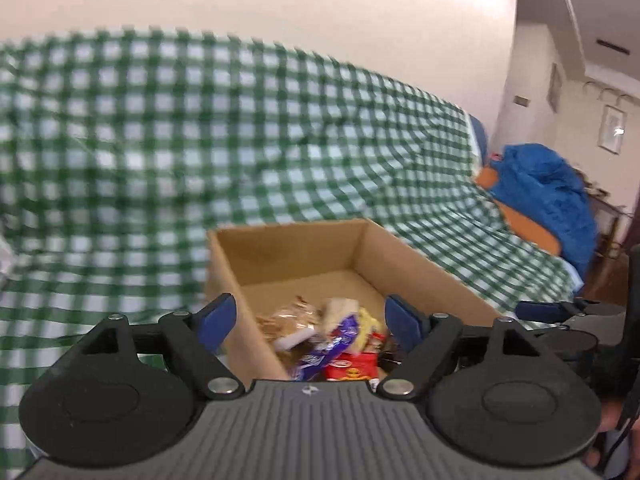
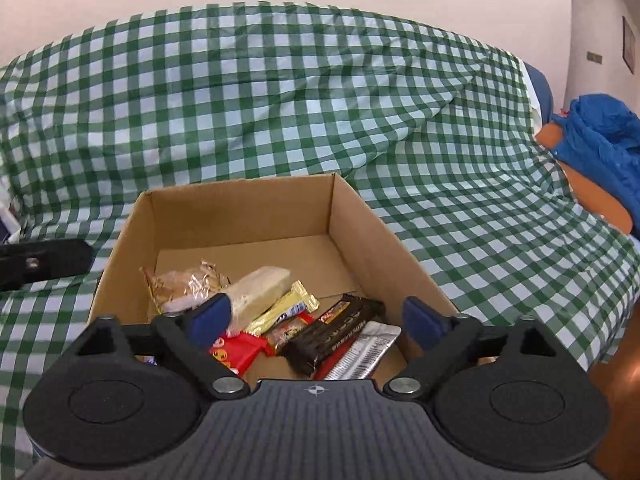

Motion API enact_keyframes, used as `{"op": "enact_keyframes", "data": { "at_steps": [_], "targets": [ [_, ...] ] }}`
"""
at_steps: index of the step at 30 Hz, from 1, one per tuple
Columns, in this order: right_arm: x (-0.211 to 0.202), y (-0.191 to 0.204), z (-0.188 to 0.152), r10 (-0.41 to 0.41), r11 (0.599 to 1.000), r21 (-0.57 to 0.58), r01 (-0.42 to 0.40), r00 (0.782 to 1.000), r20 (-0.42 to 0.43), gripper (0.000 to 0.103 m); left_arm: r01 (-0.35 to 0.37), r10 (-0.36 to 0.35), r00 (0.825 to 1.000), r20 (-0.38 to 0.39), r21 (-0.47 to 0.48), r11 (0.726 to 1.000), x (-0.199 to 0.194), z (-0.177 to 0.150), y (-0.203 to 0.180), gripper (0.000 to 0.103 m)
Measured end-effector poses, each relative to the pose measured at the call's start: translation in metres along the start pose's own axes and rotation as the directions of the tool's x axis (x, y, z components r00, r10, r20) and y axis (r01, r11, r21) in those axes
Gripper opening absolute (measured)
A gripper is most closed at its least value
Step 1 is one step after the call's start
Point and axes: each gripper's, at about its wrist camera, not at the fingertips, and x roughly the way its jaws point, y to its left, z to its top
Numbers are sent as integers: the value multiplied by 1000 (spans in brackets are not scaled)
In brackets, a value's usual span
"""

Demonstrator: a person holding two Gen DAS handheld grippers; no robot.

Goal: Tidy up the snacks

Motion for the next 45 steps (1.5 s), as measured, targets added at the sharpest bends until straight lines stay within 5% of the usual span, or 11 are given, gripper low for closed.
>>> {"op": "enact_keyframes", "data": {
  "at_steps": [7, 9, 12, 15, 28, 45],
  "targets": [
    [-29, -15, -10, 9, 1000, 7, -9, 1000, -23, 102, -61, 57, 997, -47, -87, 994, -46, -24, -27, 90],
    [-39, -19, -15, -6, 1000, 13, 7, 999, -48, 102, -67, 58, 996, -63, -144, 987, -56, -31, -32, 103],
    [-55, -22, -23, -16, 1000, 13, 17, 998, -67, 102, -97, 79, 992, -97, -194, 976, -67, -49, -44, 103],
    [-61, -22, -29, -31, 1000, -2, 31, 996, -88, 102, -160, 137, 980, -146, -157, 974, -64, -63, -58, 103],
    [-36, -24, -33, -57, 998, -38, 52, 988, -147, 102, -186, 151, 959, -238, -131, 974, -30, -67, -50, 103],
    [-28, -22, -33, -48, 998, -56, 40, 988, -147, 102, -172, 136, 964, -230, -143, 975, -22, -65, -51, 103]
  ]
}}
